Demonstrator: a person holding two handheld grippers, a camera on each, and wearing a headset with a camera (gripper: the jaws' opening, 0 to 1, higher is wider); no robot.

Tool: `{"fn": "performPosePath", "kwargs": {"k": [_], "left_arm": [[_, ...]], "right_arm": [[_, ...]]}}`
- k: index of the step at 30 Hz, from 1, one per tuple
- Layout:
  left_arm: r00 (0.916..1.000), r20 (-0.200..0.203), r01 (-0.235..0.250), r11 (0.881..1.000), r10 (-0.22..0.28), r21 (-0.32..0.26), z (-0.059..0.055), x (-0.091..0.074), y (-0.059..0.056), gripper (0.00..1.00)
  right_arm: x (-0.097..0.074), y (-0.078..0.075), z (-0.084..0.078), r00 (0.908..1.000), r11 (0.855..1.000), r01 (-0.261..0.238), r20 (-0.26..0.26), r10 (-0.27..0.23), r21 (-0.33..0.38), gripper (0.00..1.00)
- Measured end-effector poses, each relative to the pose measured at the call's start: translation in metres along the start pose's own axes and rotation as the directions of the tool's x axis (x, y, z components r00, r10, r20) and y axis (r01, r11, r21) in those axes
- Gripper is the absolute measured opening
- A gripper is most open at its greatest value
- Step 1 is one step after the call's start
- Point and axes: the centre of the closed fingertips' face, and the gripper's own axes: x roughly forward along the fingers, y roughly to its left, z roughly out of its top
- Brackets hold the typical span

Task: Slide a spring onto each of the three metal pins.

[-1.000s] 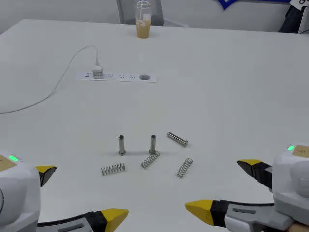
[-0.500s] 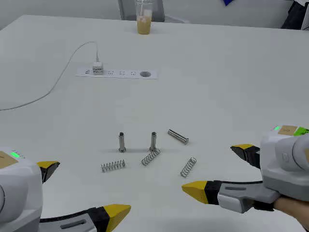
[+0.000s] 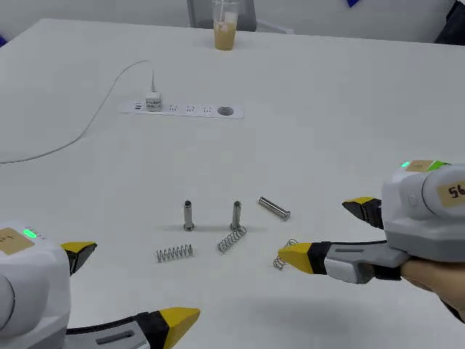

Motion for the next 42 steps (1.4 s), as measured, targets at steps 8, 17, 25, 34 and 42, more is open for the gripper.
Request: {"fn": "performPosePath", "kwargs": {"k": [8, 17, 25, 34, 42], "left_arm": [[1.0, -0.006, -0.002, 1.0, 0.002, -0.011, -0.002, 0.002, 0.002, 0.89], [0.9999, -0.015, 0.005, 1.0, -0.005, -0.006, -0.004, 0.007, 0.001, 0.9], [0.9998, -0.017, 0.008, 1.0, -0.008, 0.007, -0.005, 0.012, 0.0, 0.89], [0.9996, -0.025, 0.011, 1.0, -0.01, 0.013, -0.007, 0.016, 0.002, 0.89], [0.9996, -0.025, 0.017, 1.0, -0.017, 0.016, -0.007, 0.02, 0.004, 0.88]], "right_arm": [[0.016, -0.011, 0.006, 0.9999, 0.999, -0.013, 0.006, 0.013, 0.04, 0.7], [0.034, -0.018, 0.012, 0.9994, 0.999, -0.026, 0.025, 0.025, 0.048, 0.6], [0.055, -0.022, 0.014, 0.9989, 0.999, -0.038, 0.028, 0.037, 0.038, 0.52], [0.078, -0.025, 0.013, 0.9988, 0.997, -0.045, 0.025, 0.043, 0.067, 0.39], [0.1, -0.026, 0.013, 0.9986, 0.998, -0.051, 0.017, 0.05, 0.047, 0.3]]}}
